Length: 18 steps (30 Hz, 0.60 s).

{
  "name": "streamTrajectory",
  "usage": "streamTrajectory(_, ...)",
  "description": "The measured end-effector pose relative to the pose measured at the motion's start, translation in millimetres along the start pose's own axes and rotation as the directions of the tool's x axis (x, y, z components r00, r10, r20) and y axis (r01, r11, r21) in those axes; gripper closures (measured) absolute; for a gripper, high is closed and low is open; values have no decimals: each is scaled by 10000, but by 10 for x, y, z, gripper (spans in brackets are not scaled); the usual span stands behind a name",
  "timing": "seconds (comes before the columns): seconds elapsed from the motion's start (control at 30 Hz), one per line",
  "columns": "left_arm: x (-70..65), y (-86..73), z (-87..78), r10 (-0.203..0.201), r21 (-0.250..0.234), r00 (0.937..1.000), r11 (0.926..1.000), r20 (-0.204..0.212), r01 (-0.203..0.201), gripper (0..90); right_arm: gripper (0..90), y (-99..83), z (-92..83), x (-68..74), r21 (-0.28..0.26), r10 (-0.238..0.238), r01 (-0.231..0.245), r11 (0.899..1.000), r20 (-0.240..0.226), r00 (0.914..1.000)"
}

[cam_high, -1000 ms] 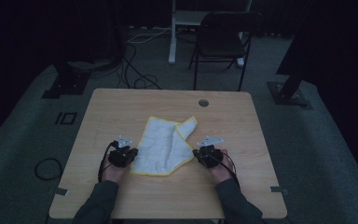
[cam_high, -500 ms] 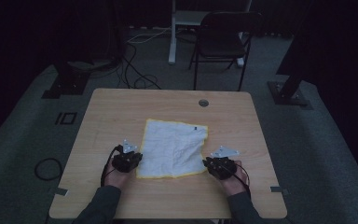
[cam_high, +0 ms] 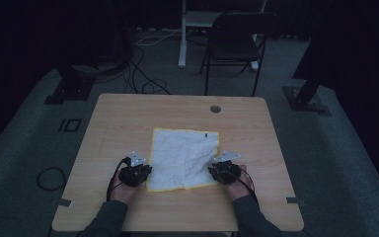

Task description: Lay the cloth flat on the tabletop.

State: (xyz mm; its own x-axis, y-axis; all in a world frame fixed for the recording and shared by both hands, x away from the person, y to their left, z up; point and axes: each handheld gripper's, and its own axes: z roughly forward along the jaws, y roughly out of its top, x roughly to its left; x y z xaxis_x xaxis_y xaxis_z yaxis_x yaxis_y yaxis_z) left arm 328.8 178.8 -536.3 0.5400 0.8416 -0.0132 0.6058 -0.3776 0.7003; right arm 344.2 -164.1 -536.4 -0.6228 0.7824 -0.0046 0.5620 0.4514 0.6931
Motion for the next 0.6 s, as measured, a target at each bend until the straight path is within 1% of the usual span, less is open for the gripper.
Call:
streamTrajectory(0.13, -3, -7, -3, -25, -32, 10000, 10000, -55, 25, 810, 750, -101, -102, 1, 73, 166, -165, 9998, -36, 9999)
streamTrajectory(0.27, -1, -14, -4, -68, -49, 9999, 10000, -106, 67, 789, 752, -211, -206, 35, 84, 542, -541, 9985, -187, 9984)
streamTrajectory(0.43, 4, -24, -15, -51, -32, 9999, 10000, -150, 51, 785, 749, -269, -269, 118, 146, 533, -531, 9985, -163, 9984)
streamTrajectory(0.6, -5, -63, -62, -8, 23, 9997, 10000, -237, 8, 786, 744, -314, -313, 188, 163, 310, -308, 9994, -123, 9994)
